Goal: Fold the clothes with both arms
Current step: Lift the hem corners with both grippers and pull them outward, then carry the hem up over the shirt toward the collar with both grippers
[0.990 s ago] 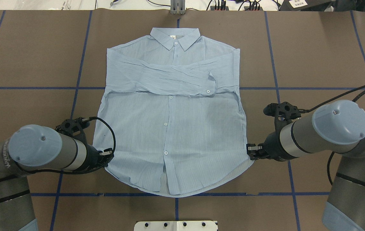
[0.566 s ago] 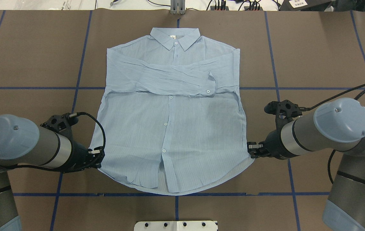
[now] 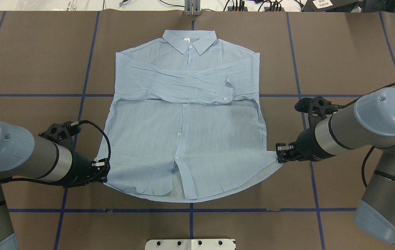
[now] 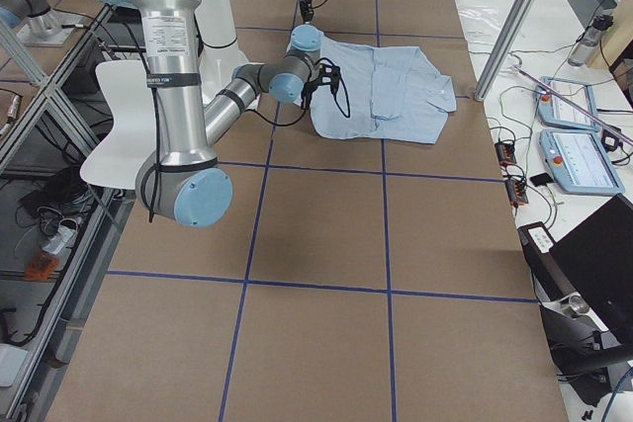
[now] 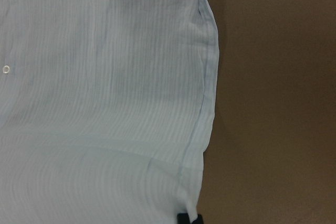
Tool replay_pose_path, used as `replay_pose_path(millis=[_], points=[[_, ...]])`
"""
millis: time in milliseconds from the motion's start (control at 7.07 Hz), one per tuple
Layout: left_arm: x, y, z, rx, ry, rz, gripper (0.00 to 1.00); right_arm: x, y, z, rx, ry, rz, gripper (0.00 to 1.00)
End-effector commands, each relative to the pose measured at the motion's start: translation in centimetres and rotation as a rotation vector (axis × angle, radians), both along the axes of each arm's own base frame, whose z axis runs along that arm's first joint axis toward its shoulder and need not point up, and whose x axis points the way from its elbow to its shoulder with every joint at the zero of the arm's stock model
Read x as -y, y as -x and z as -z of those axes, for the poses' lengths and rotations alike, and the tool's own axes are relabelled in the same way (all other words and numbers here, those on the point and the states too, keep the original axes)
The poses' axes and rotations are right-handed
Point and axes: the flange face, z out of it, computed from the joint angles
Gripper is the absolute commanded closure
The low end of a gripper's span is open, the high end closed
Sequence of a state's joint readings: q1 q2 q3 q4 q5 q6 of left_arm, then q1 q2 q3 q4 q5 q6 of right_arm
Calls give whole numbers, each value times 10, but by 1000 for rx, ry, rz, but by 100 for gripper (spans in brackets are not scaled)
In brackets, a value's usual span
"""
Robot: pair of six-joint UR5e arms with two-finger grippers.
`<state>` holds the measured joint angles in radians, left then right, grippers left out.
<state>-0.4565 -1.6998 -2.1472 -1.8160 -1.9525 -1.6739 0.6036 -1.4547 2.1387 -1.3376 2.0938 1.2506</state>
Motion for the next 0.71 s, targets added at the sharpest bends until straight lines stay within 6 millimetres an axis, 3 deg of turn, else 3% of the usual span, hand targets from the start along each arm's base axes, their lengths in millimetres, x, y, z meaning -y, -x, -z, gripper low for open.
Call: replay_pose_path(millis=[0,283,566], points=[[6,6,4,-34,-13,14,100,10,-10,-1,4,-3,-11,100],[17,19,9,-72,1,9,100,15,-15,-2,2,-16,-14,100],[22,21,6,-72,2,21,100,21,-19,-3,-2,-17,-27,100]])
